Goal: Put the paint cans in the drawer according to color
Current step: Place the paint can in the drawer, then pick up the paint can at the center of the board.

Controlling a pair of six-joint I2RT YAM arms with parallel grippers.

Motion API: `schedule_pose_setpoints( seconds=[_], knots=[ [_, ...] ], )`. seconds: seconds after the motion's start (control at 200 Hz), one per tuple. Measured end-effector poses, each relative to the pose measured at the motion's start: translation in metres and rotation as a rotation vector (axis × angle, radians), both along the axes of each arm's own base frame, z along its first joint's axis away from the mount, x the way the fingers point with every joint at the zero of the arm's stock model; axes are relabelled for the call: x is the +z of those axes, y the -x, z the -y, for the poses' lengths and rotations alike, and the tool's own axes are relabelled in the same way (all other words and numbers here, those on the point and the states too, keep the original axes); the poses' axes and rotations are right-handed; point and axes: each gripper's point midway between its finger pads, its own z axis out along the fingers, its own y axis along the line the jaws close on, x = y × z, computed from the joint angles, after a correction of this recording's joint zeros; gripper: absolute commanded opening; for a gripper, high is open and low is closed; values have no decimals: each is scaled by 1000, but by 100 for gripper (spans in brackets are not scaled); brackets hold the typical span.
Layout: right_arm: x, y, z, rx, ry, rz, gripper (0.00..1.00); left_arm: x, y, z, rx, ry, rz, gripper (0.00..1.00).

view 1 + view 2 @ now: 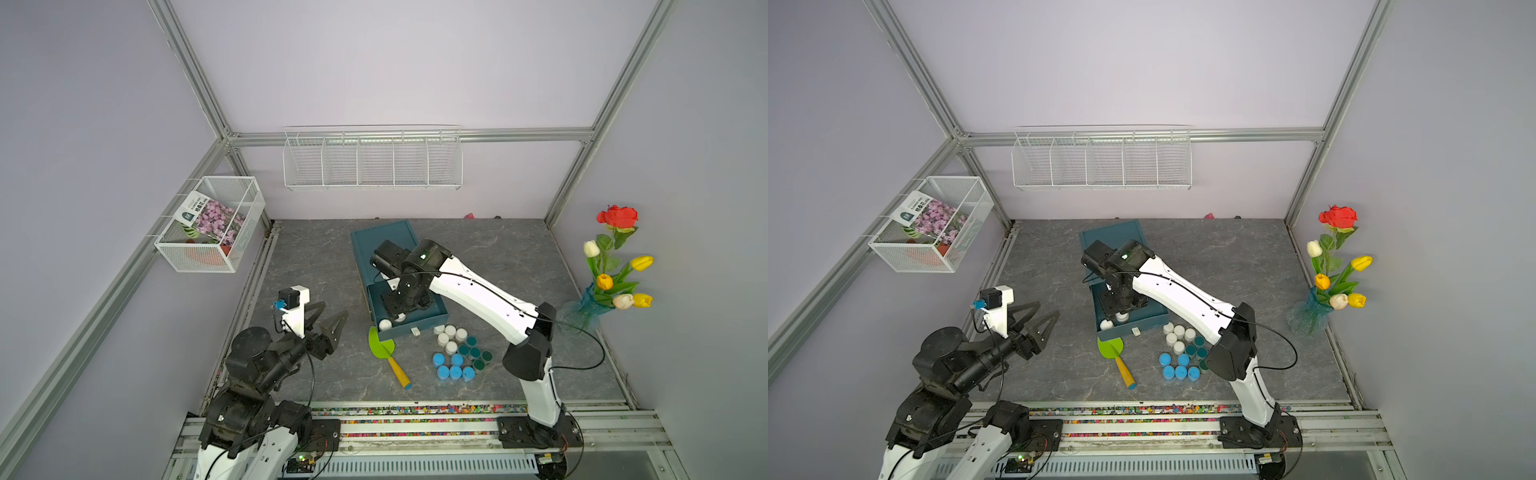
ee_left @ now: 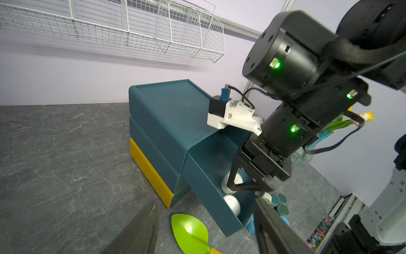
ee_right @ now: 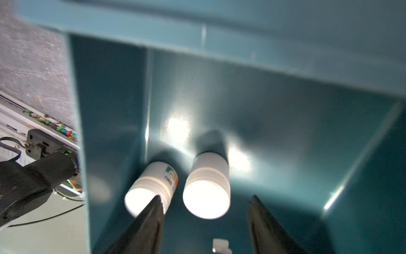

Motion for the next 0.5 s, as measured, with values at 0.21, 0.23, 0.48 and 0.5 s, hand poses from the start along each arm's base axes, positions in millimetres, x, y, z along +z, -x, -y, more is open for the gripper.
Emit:
schedule_pose_setpoints(
  seconds=[0.21, 0.23, 0.48, 0.5],
  knots=[
    [55, -33, 35, -124, -40, 194, 63, -1, -1, 0, 0, -1, -3, 70],
    [63, -37, 44, -151, -46, 219, 63, -1, -1, 0, 0, -1, -3, 70],
    [65, -45, 213, -626, -79, 279, 61, -1, -2, 1, 0, -2, -6, 70],
    [56, -43, 224, -662, -69, 264, 61, -1, -2, 1, 0, -1, -6, 71]
  ],
)
